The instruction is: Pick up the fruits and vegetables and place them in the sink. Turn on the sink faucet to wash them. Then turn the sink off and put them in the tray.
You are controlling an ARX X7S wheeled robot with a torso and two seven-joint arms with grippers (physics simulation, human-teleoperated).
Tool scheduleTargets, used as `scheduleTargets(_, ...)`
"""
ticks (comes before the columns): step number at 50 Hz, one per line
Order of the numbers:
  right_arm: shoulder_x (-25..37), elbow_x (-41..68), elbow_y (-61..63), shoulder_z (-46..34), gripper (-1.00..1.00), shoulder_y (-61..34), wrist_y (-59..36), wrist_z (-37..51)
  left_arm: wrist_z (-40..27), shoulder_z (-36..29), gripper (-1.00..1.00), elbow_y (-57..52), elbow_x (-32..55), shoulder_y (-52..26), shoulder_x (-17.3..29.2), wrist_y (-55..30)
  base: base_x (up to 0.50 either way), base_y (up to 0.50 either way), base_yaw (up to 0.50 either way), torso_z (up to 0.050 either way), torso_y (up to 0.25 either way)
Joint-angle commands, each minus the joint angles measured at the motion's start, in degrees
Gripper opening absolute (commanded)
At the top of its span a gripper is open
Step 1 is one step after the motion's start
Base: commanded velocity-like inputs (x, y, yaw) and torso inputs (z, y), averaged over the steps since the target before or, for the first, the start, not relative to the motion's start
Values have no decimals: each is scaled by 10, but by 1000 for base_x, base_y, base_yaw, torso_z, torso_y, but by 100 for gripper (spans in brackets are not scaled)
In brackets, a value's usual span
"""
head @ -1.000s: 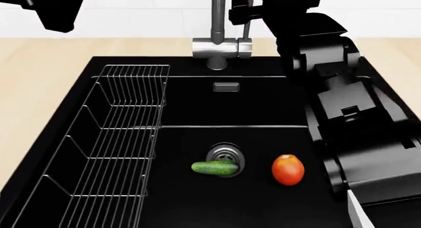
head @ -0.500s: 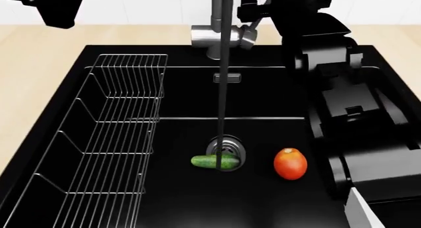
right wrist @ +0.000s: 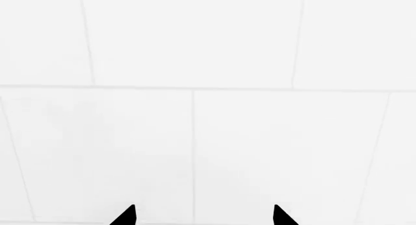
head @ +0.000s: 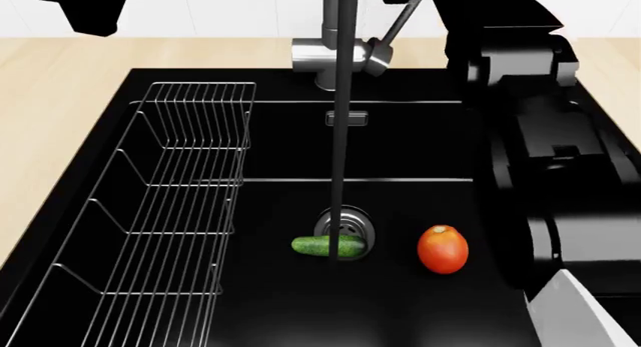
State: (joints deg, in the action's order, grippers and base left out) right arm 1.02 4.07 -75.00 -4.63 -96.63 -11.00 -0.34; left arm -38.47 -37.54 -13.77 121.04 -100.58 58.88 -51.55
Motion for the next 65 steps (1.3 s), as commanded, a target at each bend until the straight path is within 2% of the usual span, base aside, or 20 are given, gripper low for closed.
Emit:
scheduleTargets(1, 3, -28, 0, 20, 100, -56, 2, -18, 5, 5, 100, -3, -4, 8, 2, 8, 0, 0, 0, 0, 0)
scheduleTargets(15, 52, -36, 0, 38, 100, -72, 7, 3, 17, 8, 100, 9, -17, 0, -9, 7, 0, 0, 0, 0, 0)
scheduleTargets(35, 106, -42, 0, 41, 100, -1, 17, 29, 23, 7, 100, 17, -30, -4, -23, 7, 0, 0, 0, 0, 0)
scheduleTargets(49, 97, -45, 0, 23, 100, 40, -11, -4, 23, 8, 100, 13, -27, 3, -21, 9, 0, 0, 0, 0, 0)
scheduleTargets(65, 95, -42, 0, 17, 100, 72, -19, 0, 25, 7, 100, 17, -30, 0, -23, 5, 0, 0, 0, 0, 0)
